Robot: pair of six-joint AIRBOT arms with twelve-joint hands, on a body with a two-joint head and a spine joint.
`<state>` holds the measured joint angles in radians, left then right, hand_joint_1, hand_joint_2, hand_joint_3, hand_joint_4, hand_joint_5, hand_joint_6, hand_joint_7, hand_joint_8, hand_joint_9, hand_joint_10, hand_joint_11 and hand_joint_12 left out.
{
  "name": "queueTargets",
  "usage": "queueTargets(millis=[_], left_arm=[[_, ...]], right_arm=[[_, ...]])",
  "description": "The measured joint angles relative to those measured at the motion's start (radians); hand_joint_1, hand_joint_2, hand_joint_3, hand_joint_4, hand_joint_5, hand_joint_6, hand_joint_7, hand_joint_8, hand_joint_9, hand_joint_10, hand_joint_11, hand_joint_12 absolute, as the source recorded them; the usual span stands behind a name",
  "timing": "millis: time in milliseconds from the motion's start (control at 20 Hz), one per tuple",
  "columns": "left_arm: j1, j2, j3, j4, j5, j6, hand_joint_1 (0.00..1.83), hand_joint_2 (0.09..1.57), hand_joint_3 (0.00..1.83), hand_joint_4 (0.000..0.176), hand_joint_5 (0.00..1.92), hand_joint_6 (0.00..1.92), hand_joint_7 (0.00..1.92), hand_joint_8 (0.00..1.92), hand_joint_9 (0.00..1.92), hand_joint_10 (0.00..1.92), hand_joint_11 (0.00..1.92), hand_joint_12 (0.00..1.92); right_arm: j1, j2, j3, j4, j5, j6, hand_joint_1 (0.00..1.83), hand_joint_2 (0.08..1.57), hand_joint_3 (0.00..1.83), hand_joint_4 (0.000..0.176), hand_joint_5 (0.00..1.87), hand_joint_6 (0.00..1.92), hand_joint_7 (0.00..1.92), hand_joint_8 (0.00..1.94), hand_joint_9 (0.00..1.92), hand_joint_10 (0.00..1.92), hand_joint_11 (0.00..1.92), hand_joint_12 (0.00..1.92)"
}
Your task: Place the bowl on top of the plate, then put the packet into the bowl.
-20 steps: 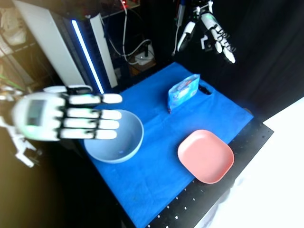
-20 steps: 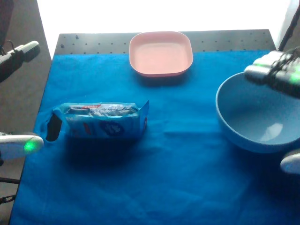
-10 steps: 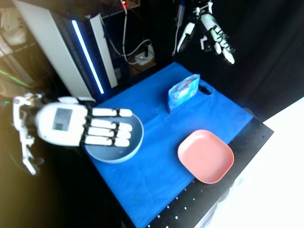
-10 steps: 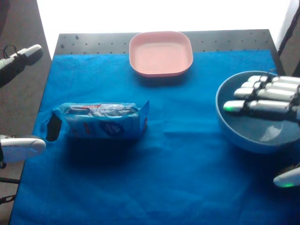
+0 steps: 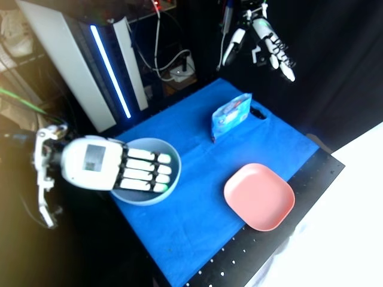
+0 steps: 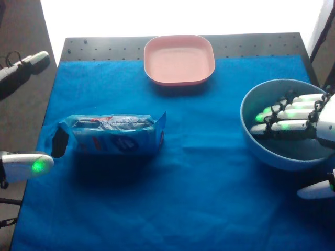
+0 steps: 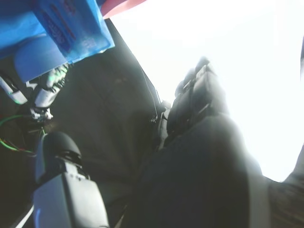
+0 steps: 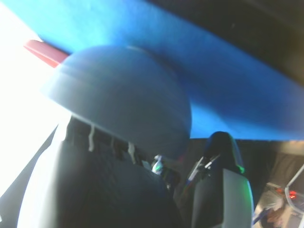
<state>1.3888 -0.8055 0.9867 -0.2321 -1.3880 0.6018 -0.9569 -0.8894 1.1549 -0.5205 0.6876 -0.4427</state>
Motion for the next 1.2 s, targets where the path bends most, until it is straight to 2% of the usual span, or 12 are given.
queueTargets(millis=[200, 550, 600, 750, 800, 850, 950, 1000, 1050, 1100, 1150, 1200], left_arm=[[0.000, 0.000, 0.000, -0.004, -0.003, -0.004, 0.60, 0.89, 0.00, 0.159, 0.00, 0.00, 0.00, 0.00, 0.00, 0.00, 0.02, 0.01], [0.000, -0.002, 0.003, -0.004, -0.007, -0.018, 0.59, 0.90, 0.00, 0.155, 0.00, 0.00, 0.00, 0.00, 0.00, 0.00, 0.02, 0.01], [0.000, -0.002, 0.003, -0.004, -0.006, -0.018, 0.59, 0.91, 0.01, 0.142, 0.00, 0.00, 0.00, 0.00, 0.00, 0.00, 0.03, 0.01], [0.000, -0.002, 0.003, -0.003, -0.006, -0.019, 0.58, 0.92, 0.01, 0.143, 0.00, 0.00, 0.00, 0.00, 0.00, 0.00, 0.03, 0.01], [0.000, -0.002, 0.003, -0.003, -0.008, -0.019, 0.59, 0.93, 0.01, 0.137, 0.00, 0.00, 0.00, 0.00, 0.00, 0.00, 0.02, 0.01], [0.000, -0.002, 0.003, -0.004, -0.007, -0.019, 0.59, 0.93, 0.01, 0.138, 0.00, 0.00, 0.00, 0.00, 0.00, 0.00, 0.02, 0.01], [0.000, -0.003, 0.003, -0.003, -0.008, -0.019, 0.60, 0.93, 0.01, 0.142, 0.00, 0.00, 0.00, 0.00, 0.00, 0.00, 0.01, 0.01], [0.000, -0.003, 0.003, -0.003, -0.007, -0.019, 0.61, 0.93, 0.01, 0.135, 0.01, 0.00, 0.00, 0.00, 0.00, 0.00, 0.02, 0.01], [0.000, -0.008, 0.006, -0.008, -0.009, -0.019, 0.58, 0.93, 0.01, 0.138, 0.00, 0.00, 0.00, 0.00, 0.00, 0.00, 0.04, 0.02], [0.000, -0.010, 0.006, -0.006, -0.008, -0.021, 0.58, 0.93, 0.01, 0.138, 0.00, 0.00, 0.00, 0.00, 0.00, 0.00, 0.04, 0.02], [0.000, -0.010, 0.006, -0.005, -0.004, -0.021, 0.56, 0.94, 0.01, 0.140, 0.00, 0.00, 0.00, 0.00, 0.00, 0.00, 0.04, 0.02], [0.000, -0.010, 0.006, -0.005, -0.007, -0.021, 0.56, 0.94, 0.01, 0.143, 0.00, 0.00, 0.00, 0.00, 0.00, 0.00, 0.04, 0.02]], right_arm=[[0.004, -0.011, 0.016, 0.006, 0.009, 0.002, 0.61, 1.25, 0.00, 0.000, 0.87, 0.02, 0.54, 0.00, 0.52, 0.01, 0.27, 0.59], [0.013, -0.024, 0.030, 0.017, 0.018, 0.011, 1.53, 1.18, 0.00, 0.000, 0.87, 0.02, 0.65, 0.00, 0.70, 0.01, 0.40, 0.73], [0.020, -0.029, 0.032, 0.017, 0.018, 0.011, 1.15, 1.21, 0.00, 0.000, 0.79, 1.21, 0.71, 0.01, 0.73, 0.00, 0.35, 0.79], [0.027, -0.032, 0.036, 0.018, 0.018, 0.010, 1.11, 1.24, 0.00, 0.000, 0.74, 1.32, 0.75, 0.00, 0.73, 0.00, 0.30, 0.91], [0.031, -0.035, 0.036, 0.018, 0.018, 0.011, 1.25, 1.10, 0.00, 0.000, 1.01, 1.12, 1.06, 0.62, 1.00, 0.09, 0.45, 1.16], [0.039, -0.038, 0.040, 0.018, 0.019, 0.010, 1.34, 0.77, 0.97, 0.000, 0.86, 1.60, 0.89, 1.57, 0.86, 1.50, 0.71, 1.77], [0.043, -0.042, 0.041, 0.016, 0.023, 0.006, 1.18, 0.74, 1.22, 0.000, 0.81, 1.77, 0.86, 1.87, 1.06, 1.84, 1.00, 1.89], [0.043, -0.043, 0.041, 0.011, 0.025, -0.002, 1.29, 0.79, 1.17, 0.136, 0.92, 1.89, 0.77, 1.93, 1.27, 1.90, 1.27, 1.91], [0.049, -0.046, 0.041, 0.010, 0.023, 0.010, 1.32, 0.83, 1.12, 0.174, 0.82, 1.92, 0.73, 1.94, 1.19, 1.92, 1.25, 1.92], [0.049, -0.050, 0.041, 0.006, 0.007, 0.007, 1.32, 0.83, 1.12, 0.174, 0.82, 1.92, 0.73, 1.94, 1.19, 1.92, 1.25, 1.92], [0.047, -0.053, 0.042, 0.008, -0.017, 0.005, 1.16, 0.83, 1.14, 0.022, 0.71, 1.87, 0.79, 1.94, 1.17, 1.92, 1.19, 1.92], [0.047, -0.054, 0.042, 0.015, -0.019, 0.005, 1.12, 0.82, 1.17, 0.000, 0.68, 1.87, 0.83, 1.94, 1.22, 1.92, 1.23, 1.92]])
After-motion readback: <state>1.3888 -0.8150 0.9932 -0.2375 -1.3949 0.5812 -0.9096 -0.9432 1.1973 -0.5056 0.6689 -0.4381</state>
